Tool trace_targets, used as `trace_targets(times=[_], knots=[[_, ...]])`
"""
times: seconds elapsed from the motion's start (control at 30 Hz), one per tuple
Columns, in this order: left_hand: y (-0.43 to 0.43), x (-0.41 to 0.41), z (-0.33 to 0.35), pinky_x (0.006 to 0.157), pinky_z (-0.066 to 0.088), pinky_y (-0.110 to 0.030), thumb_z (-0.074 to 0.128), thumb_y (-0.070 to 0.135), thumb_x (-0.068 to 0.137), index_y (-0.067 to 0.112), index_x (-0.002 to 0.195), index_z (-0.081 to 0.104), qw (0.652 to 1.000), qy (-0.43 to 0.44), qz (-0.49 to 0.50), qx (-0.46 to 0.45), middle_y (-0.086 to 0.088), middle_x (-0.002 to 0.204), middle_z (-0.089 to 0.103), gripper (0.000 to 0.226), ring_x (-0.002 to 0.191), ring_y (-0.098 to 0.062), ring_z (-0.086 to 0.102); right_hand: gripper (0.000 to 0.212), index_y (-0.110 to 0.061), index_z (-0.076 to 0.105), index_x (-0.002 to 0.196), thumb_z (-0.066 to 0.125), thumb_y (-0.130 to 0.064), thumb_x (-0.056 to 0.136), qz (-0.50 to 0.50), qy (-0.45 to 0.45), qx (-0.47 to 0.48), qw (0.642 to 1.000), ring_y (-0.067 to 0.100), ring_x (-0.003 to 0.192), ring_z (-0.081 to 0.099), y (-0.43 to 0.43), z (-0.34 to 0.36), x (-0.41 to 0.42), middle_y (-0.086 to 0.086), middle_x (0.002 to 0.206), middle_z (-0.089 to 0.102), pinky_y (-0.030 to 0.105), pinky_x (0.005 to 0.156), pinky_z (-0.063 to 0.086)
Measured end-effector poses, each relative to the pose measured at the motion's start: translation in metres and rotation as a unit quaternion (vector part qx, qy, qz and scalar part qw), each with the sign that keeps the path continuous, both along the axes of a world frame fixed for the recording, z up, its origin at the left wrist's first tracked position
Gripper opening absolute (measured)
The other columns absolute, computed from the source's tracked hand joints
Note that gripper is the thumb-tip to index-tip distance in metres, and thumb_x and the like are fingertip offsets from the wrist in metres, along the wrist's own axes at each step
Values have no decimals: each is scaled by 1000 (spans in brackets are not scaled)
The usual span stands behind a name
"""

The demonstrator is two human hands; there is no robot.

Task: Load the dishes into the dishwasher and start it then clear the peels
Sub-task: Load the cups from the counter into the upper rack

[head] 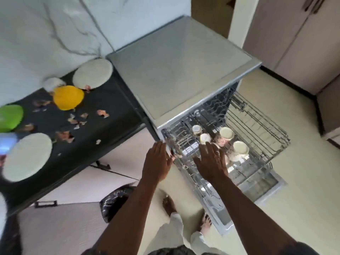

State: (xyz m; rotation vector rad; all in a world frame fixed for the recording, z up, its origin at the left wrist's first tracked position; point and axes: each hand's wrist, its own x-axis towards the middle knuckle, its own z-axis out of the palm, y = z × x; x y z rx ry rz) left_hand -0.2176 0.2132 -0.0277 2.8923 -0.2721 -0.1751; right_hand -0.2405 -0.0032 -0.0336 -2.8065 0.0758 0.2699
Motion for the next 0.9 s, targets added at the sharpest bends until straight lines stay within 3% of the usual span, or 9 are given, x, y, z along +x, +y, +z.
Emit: trace_targets(times=[0.07, 0.2, 0.33, 0.43, 0.57, 0.63, 0.73, 0.9], knots=[[29, -16, 15, 117, 32, -46, 60, 40, 96, 4, 150, 40, 999, -10, 33, -1, -17, 158, 37, 68, 147, -34, 33, 75, -15, 56, 140, 24, -63, 91, 29, -21, 18, 999, 41, 137, 45, 24, 13, 2, 19, 146, 50, 59, 113, 30], [96, -44, 39, 119, 28, -46, 55, 42, 96, 5, 151, 40, 994, -35, 102, -1, -15, 160, 34, 68, 149, -32, 30, 65, -12, 70, 121, 39, -59, 88, 82, -53, 41, 994, 44, 120, 58, 62, 41, 14, 22, 128, 63, 59, 100, 45], [172, -73, 67, 123, 18, -42, 47, 44, 99, 9, 157, 29, 982, -55, 181, -7, -9, 165, 23, 70, 154, -26, 17, 67, -12, 67, 124, 36, -60, 88, 133, -88, 13, 987, 44, 118, 60, 106, 65, 32, 22, 129, 63, 57, 97, 47], [225, -102, 82, 122, 22, -43, 36, 49, 96, 7, 154, 36, 968, -86, 234, -13, -9, 163, 28, 71, 152, -28, 25, 69, -11, 66, 126, 37, -61, 87, 156, -112, 4, 981, 45, 118, 59, 150, 75, 42, 24, 128, 62, 57, 97, 47], [294, -150, 86, 124, 12, -37, 45, 49, 102, 12, 158, 25, 953, -67, 294, -32, -4, 167, 18, 70, 155, -21, 11, 47, -8, 68, 123, 71, -41, 89, 184, -139, 4, 973, 47, 113, 59, 229, 87, 35, 25, 125, 61, 58, 92, 50], [321, -168, 86, 124, 9, -35, 44, 49, 102, 13, 159, 22, 947, -70, 311, -34, -4, 167, 16, 71, 155, -20, 8, 45, -6, 69, 119, 76, -35, 85, 201, -154, 7, 967, 47, 110, 61, 266, 92, 29, 25, 121, 62, 57, 88, 51], [360, -185, 86, 124, 7, -37, 39, 53, 100, 14, 160, 19, 942, -62, 326, -43, -3, 168, 13, 74, 156, -19, 6, 46, -8, 66, 124, 72, -37, 89, 244, -166, 29, 955, 44, 113, 60, 320, 97, 20, 23, 124, 62, 55, 91, 51], [407, -187, 86, 125, 10, -33, 48, 48, 101, 17, 159, 21, 930, -76, 354, -64, -1, 167, 17, 72, 155, -17, 8, 54, -15, 57, 136, 55, -51, 97, 298, -136, 39, 944, 37, 128, 52, 389, 115, 17, 16, 140, 53, 53, 100, 48]])
